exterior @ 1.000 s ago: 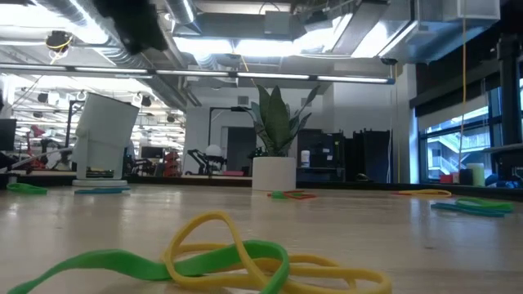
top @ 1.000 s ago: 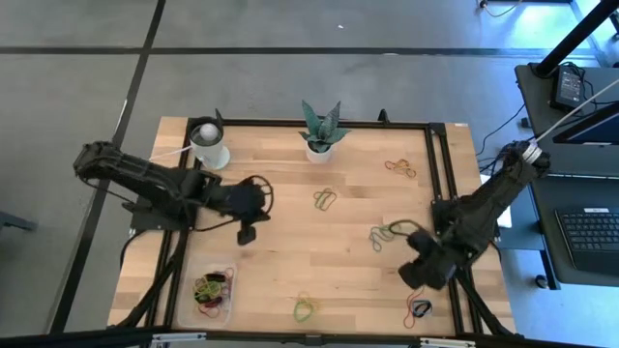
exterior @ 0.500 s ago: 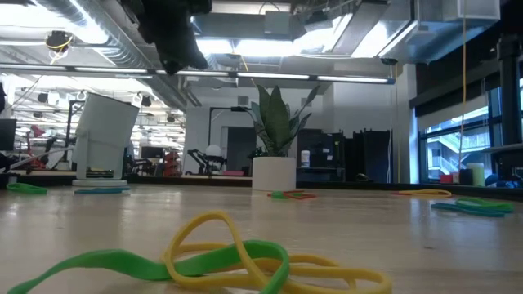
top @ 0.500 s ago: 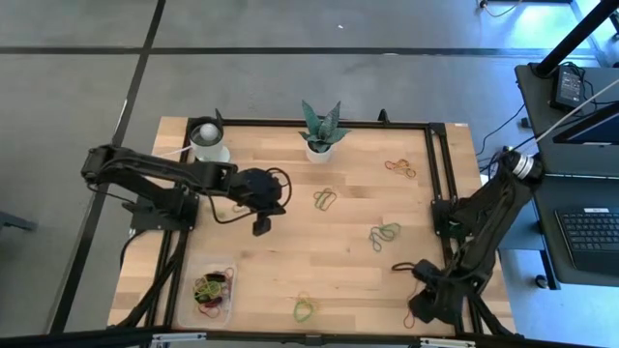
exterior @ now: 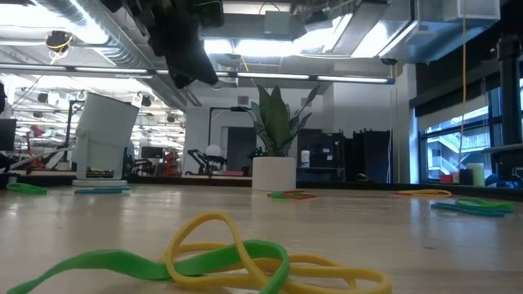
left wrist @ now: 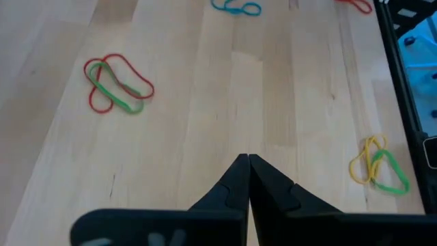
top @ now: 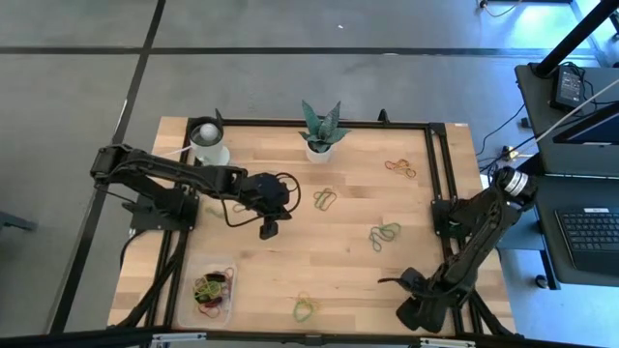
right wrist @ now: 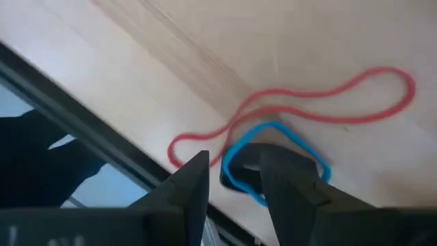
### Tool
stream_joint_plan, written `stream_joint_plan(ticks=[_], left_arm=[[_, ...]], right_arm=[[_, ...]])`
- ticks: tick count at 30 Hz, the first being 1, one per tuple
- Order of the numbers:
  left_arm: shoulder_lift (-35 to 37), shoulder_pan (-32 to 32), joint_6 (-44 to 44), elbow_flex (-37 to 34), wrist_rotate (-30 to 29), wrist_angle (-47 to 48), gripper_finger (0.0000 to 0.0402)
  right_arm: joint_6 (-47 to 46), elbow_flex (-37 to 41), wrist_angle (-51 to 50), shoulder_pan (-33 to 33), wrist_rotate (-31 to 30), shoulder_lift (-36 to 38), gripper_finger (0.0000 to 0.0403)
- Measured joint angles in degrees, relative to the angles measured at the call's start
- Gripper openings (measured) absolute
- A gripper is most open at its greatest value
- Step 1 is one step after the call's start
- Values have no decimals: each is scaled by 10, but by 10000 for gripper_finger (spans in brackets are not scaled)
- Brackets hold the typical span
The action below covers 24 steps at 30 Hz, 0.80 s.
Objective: Pick and place rubber bands into bin
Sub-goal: Put the blue rubber band into the transparent bin
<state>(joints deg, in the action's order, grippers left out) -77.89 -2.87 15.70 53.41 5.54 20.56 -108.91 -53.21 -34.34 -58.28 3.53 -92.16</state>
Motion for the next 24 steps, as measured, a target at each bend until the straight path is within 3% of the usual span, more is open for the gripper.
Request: stream_joint_plan(ticks=[12, 15, 19, 24], left_arm=[[0, 0, -5, 0, 1, -2, 2], [0, 0, -5, 0, 2, -2, 2], [0, 0, -5, 0, 1, -2, 2], [0, 0, -5, 0, 1, -2, 2]], right_arm=[[59, -1, 32, 19, 82, -75, 130], [60, -1, 28, 20, 92, -79, 97], [61, 0, 27, 19, 87, -70, 18], [45, 0, 23, 19, 16, -26, 11]])
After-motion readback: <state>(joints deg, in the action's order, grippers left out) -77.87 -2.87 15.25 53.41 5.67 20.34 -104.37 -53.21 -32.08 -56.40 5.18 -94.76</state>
